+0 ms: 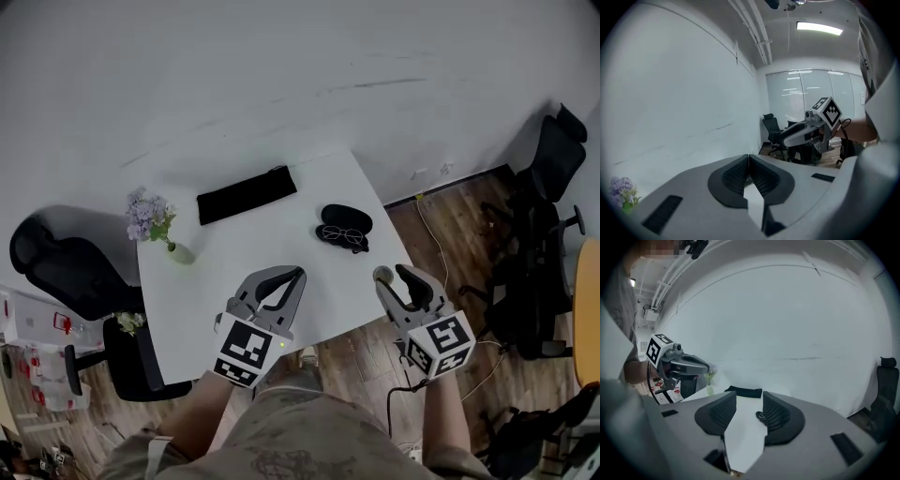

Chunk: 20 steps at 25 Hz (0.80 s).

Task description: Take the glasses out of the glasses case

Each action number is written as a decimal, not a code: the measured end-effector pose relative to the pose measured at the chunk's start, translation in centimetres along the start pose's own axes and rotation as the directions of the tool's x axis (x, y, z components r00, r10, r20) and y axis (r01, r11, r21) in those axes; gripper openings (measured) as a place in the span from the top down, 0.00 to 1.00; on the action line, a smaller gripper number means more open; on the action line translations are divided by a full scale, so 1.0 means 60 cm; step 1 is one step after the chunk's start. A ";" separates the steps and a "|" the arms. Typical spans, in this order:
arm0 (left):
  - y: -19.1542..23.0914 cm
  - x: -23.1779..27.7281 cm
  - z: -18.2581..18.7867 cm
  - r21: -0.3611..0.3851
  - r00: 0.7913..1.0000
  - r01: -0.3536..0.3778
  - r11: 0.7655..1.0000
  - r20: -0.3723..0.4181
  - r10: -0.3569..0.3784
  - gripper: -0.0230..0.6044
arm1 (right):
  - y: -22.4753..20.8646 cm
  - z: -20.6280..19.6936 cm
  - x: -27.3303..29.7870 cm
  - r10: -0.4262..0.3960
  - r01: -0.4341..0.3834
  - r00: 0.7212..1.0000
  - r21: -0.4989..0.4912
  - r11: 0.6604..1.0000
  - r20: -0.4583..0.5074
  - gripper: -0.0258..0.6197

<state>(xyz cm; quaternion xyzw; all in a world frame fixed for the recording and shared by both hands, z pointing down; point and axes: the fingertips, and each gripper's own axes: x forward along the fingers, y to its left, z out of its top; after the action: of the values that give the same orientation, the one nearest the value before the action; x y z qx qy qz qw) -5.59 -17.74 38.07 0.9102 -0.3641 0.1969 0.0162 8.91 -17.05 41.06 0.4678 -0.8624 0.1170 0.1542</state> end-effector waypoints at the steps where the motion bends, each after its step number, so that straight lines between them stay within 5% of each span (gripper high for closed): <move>1: 0.010 0.014 -0.008 -0.003 1.000 0.012 1.000 -0.012 -0.012 0.94 | -0.005 -0.007 0.023 0.001 -0.001 1.000 0.002 1.000 -0.025 0.66; 10: 0.075 0.109 -0.081 -0.056 0.993 0.060 0.997 -0.102 -0.065 0.94 | -0.047 -0.077 0.178 0.030 -0.035 0.978 -0.021 0.999 -0.205 0.66; 20: 0.108 0.189 -0.158 -0.123 0.977 0.022 0.992 -0.207 -0.047 0.94 | -0.099 -0.176 0.322 0.114 -0.169 0.906 -0.102 0.980 -0.408 0.64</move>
<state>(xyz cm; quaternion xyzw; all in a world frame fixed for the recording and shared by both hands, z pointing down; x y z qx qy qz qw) -5.75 -28.30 50.25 0.8880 -0.3556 0.2690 0.1128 5.65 -31.45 58.44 0.3586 -0.8501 0.1625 0.3498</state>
